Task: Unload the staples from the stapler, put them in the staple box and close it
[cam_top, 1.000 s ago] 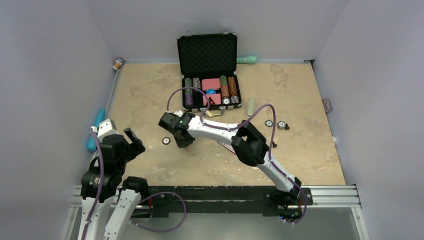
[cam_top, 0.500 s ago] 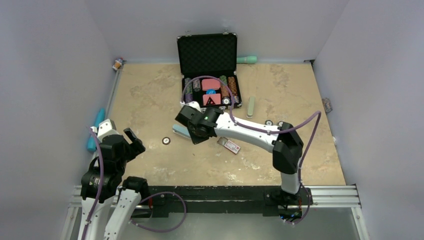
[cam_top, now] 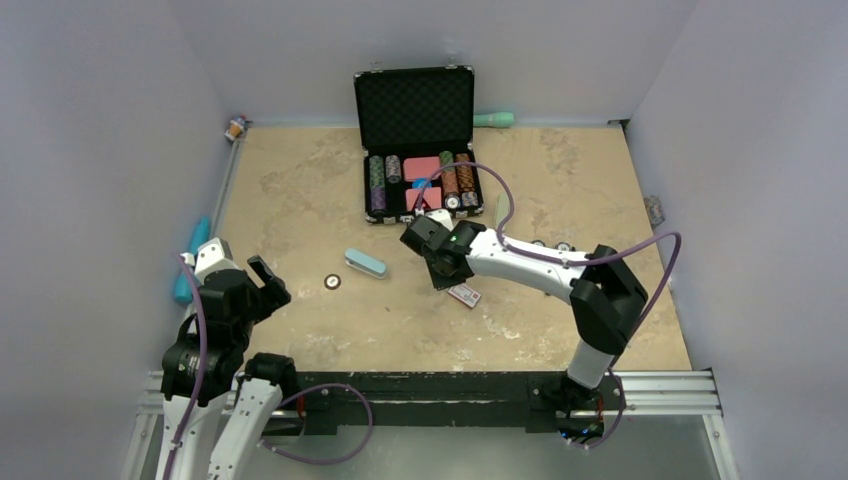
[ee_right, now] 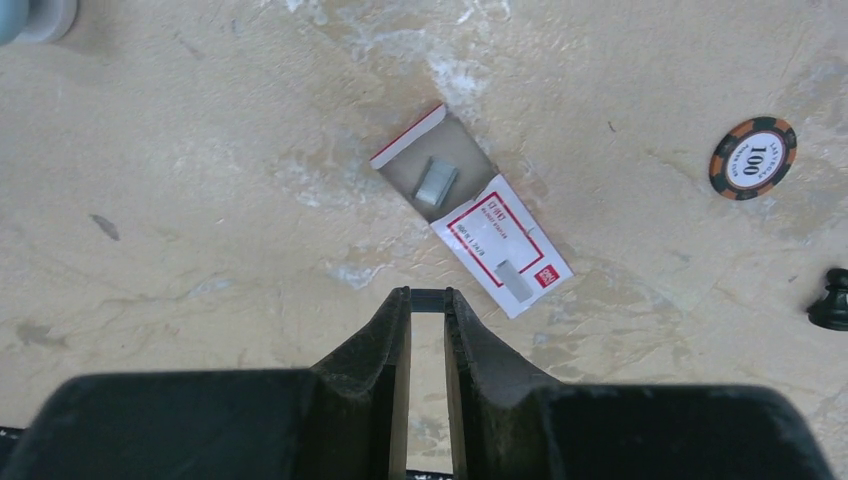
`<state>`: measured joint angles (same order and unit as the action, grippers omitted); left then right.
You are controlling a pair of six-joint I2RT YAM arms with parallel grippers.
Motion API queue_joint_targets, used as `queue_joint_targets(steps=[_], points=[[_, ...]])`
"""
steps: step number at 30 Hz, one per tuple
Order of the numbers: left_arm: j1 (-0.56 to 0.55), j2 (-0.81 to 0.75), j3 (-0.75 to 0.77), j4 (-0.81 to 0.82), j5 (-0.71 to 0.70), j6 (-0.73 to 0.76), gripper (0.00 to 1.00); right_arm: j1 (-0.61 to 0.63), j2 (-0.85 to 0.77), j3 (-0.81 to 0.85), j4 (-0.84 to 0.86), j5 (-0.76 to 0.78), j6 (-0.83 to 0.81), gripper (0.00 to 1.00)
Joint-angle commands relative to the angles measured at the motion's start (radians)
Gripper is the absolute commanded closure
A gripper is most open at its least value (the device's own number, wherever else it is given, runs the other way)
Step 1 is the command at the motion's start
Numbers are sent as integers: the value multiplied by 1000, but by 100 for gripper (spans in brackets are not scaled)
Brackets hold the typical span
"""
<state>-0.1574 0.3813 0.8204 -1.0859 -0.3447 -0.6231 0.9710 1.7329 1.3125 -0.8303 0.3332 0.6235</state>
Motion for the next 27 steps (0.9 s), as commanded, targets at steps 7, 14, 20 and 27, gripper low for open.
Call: queue_joint_targets(steps=[7,14,20,27], points=[[9,-2,0,31,0,25,18,-38,10,-37,123,74,-40,92],[9,-2,-3,32,5,24,18,-43,55,-43,169,72,-61,91],[9,6,-2,32,5,24,18,-49,98,-24,188,76,-73,92],[8,17,1,29,0,23,18,-57,126,-3,192,84,-84,91]])
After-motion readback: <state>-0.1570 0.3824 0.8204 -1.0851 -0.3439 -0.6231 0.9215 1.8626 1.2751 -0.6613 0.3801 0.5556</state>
